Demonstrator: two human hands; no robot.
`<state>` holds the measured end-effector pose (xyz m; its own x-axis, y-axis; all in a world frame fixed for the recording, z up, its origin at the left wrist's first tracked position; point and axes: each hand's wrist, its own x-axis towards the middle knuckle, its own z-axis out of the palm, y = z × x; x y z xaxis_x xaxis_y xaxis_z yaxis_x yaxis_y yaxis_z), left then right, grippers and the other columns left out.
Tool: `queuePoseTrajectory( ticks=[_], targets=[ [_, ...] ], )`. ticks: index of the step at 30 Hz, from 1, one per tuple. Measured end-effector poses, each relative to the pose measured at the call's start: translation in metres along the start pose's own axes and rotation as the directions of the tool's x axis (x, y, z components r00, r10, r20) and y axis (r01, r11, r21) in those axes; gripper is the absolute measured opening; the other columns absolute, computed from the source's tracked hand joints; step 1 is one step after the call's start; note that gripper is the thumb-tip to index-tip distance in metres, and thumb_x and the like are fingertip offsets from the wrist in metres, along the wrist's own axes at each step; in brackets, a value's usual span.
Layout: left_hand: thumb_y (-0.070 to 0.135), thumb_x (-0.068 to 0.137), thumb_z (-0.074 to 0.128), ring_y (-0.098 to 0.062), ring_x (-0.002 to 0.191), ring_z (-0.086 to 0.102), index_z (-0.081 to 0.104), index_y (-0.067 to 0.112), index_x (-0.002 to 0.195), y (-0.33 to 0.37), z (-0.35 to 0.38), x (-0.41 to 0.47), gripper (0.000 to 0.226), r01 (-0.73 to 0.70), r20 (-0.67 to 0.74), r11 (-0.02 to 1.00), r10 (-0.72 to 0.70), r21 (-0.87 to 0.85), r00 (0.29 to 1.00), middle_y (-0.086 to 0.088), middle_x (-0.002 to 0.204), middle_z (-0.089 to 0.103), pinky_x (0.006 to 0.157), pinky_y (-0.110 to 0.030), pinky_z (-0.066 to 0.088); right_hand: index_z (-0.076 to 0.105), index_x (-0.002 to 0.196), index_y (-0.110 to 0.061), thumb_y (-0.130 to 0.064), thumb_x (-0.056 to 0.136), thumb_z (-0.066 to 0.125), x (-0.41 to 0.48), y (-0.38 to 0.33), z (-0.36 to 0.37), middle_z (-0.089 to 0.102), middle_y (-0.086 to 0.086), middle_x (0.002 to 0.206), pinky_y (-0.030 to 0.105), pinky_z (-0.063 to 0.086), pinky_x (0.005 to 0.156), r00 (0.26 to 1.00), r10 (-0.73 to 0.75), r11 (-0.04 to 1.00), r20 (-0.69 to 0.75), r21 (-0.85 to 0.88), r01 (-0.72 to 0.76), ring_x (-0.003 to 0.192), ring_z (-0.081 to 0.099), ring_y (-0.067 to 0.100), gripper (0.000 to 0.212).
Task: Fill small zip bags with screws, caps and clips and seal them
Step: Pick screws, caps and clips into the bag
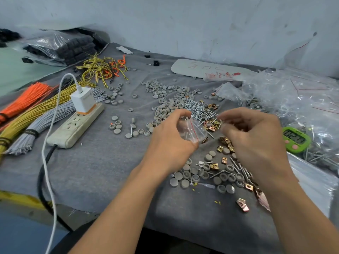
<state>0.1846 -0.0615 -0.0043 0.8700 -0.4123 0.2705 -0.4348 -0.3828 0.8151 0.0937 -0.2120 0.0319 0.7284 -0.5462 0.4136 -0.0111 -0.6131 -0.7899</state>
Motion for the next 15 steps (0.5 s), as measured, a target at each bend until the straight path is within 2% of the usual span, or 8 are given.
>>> queuePoseTrajectory(
  ticks=[2,3,6,7,10,12,13,15],
  targets=[
    [0.024,0.069,0.084,0.011,0.092,0.059,0.058,0.048,0.117,0.001,0.003,-0.001,0.059,-0.039,0.018,0.999,0.039,0.001,0.999,0.025,0.098,0.065,0.069,-0.002,0.039,0.079,0.079,-0.028,-0.003,0.081,0.080,-0.002,-0.008,0.007,0.076,-0.013,0.073,0.012,0.050,0.058,0.999,0.049,0.979,-0.014,0.201,-0.046,0.066,0.071,0.004,0.025],
    [0.024,0.067,0.085,0.011,0.093,0.060,0.060,0.047,0.116,0.002,0.004,-0.001,0.059,-0.053,0.025,0.999,0.053,-0.013,0.998,0.023,0.099,0.067,0.071,-0.003,0.041,0.079,0.078,-0.026,-0.005,0.080,0.081,-0.003,-0.010,0.012,0.076,-0.011,0.072,0.015,0.051,0.057,0.997,0.072,0.971,-0.002,0.230,-0.070,0.065,0.072,0.007,0.022],
    [0.024,0.063,0.086,0.007,0.094,0.063,0.061,0.046,0.113,0.004,0.003,0.000,0.060,-0.094,0.037,0.994,0.096,-0.049,0.995,0.020,0.102,0.069,0.073,-0.009,0.047,0.077,0.077,-0.027,-0.011,0.077,0.081,-0.003,-0.016,0.027,0.076,-0.009,0.068,0.029,0.056,0.056,0.992,0.103,0.976,0.071,0.186,-0.115,0.065,0.074,0.012,0.016],
    [0.023,0.063,0.085,0.006,0.092,0.064,0.062,0.044,0.112,0.004,0.003,0.001,0.059,-0.108,0.039,0.992,0.111,-0.063,0.993,0.020,0.102,0.070,0.071,-0.010,0.048,0.078,0.076,-0.029,-0.013,0.078,0.080,-0.002,-0.017,0.032,0.076,-0.009,0.068,0.029,0.055,0.058,0.988,0.103,0.980,0.116,0.158,-0.120,0.065,0.074,0.010,0.016],
    [0.016,0.064,0.084,0.002,0.086,0.068,0.065,0.041,0.111,0.004,-0.001,0.002,0.056,-0.125,0.018,0.981,0.129,-0.149,0.992,0.020,0.097,0.072,0.069,-0.015,0.051,0.080,0.071,-0.030,-0.011,0.083,0.076,0.003,-0.022,0.040,0.077,-0.010,0.070,0.023,0.052,0.063,0.971,0.078,0.986,0.228,0.129,-0.110,0.067,0.072,0.004,0.023],
    [0.019,0.063,0.081,-0.001,0.087,0.069,0.066,0.040,0.111,0.003,-0.004,0.005,0.055,-0.100,-0.035,0.976,0.096,-0.191,0.995,0.018,0.095,0.073,0.076,-0.025,0.056,0.083,0.074,-0.025,-0.004,0.085,0.073,0.007,-0.026,0.039,0.078,-0.004,0.074,0.017,0.052,0.058,0.972,0.090,0.936,0.219,0.315,-0.158,0.065,0.071,0.003,0.026],
    [0.020,0.062,0.080,-0.003,0.087,0.069,0.066,0.038,0.111,0.003,-0.006,0.006,0.054,-0.076,-0.064,0.972,0.064,-0.223,0.996,0.016,0.095,0.073,0.079,-0.031,0.058,0.083,0.075,-0.023,-0.001,0.086,0.072,0.010,-0.026,0.037,0.079,0.000,0.076,0.014,0.049,0.051,0.973,0.123,0.889,0.196,0.415,-0.196,0.057,0.067,0.001,0.027],
    [0.018,0.063,0.079,-0.005,0.082,0.070,0.066,0.037,0.112,0.000,-0.012,0.010,0.055,-0.027,-0.104,0.945,-0.007,-0.325,0.995,0.015,0.091,0.073,0.078,-0.036,0.059,0.082,0.076,-0.023,-0.002,0.087,0.070,0.018,-0.021,0.037,0.079,0.003,0.079,0.014,0.041,0.043,0.969,0.214,0.834,0.126,0.493,-0.248,0.044,0.053,0.001,0.026]
  ],
)
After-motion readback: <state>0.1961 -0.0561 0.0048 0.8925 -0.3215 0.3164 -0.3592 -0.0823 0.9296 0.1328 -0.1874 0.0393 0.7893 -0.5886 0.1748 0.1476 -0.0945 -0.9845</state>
